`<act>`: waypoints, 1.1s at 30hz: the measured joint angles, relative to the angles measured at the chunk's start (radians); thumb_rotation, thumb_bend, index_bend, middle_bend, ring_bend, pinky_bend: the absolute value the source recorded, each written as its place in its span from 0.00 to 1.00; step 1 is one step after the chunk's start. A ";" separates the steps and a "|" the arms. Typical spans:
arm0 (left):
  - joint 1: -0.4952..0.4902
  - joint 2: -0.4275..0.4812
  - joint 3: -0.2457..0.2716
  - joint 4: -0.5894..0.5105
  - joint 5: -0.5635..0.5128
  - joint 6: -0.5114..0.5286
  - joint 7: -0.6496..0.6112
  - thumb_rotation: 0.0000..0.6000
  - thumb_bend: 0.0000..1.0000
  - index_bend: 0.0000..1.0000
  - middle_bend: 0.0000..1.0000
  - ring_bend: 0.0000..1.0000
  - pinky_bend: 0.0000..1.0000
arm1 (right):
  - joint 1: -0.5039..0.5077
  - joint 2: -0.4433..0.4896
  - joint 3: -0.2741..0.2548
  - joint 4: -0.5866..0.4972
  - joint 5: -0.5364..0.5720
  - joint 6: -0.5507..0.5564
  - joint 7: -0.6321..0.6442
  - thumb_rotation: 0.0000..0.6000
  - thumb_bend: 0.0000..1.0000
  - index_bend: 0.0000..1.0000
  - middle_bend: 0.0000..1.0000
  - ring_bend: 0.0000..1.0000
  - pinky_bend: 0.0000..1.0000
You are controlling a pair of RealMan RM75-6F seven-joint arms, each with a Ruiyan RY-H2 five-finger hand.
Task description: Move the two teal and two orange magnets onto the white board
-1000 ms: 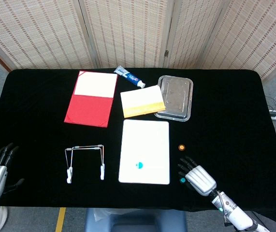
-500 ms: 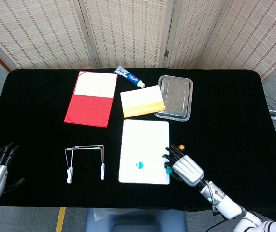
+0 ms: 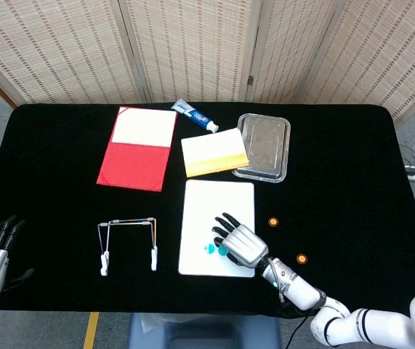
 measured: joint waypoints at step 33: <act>-0.004 -0.009 -0.002 0.015 -0.003 -0.009 -0.011 1.00 0.21 0.04 0.03 0.06 0.00 | 0.025 -0.023 -0.034 0.040 0.042 0.026 -0.012 1.00 0.46 0.29 0.20 0.03 0.00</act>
